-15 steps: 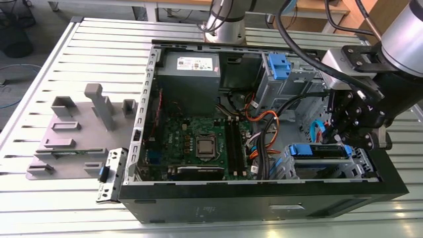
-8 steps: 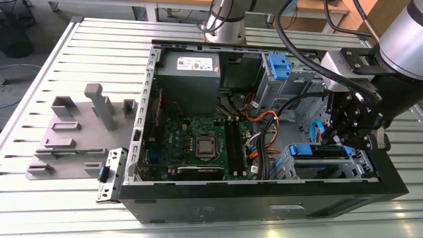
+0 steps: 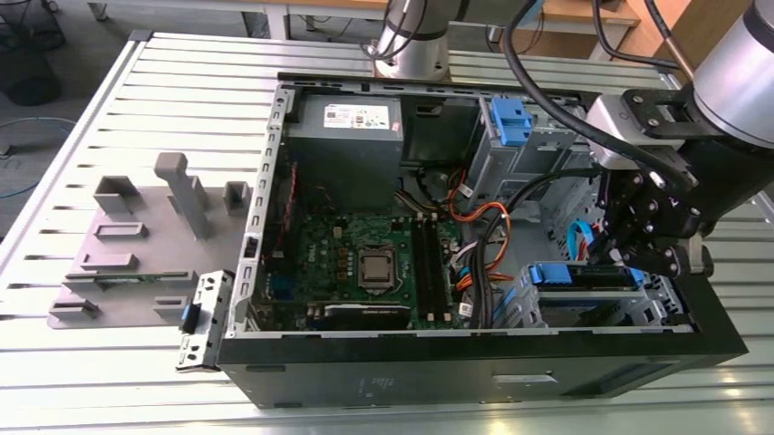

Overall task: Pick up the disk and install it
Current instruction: 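Insert the first disk wire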

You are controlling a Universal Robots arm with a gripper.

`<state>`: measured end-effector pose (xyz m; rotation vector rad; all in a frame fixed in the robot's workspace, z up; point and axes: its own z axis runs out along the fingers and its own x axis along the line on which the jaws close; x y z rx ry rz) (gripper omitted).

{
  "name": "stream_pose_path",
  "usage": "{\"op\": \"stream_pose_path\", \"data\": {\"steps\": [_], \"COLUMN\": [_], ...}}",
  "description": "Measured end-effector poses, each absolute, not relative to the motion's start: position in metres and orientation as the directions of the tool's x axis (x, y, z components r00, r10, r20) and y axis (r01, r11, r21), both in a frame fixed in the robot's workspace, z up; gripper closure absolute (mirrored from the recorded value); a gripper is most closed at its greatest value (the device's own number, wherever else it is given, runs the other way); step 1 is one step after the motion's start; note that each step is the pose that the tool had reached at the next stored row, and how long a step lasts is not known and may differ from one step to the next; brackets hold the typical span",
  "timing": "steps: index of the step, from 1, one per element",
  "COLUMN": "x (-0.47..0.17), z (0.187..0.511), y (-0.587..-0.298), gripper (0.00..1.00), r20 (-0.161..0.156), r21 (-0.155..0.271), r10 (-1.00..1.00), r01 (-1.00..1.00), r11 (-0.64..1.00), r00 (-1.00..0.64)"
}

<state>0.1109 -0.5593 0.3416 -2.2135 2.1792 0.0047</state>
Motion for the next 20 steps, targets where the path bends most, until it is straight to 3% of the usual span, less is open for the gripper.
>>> {"op": "stream_pose_path", "data": {"steps": [20], "x": [0.1111], "z": [0.3382], "y": [-0.5606], "gripper": [0.84], "r20": [-0.027], "r21": [-0.023], "r10": [-1.0], "r01": [-1.0], "r11": [-0.015], "r00": [0.016]}}
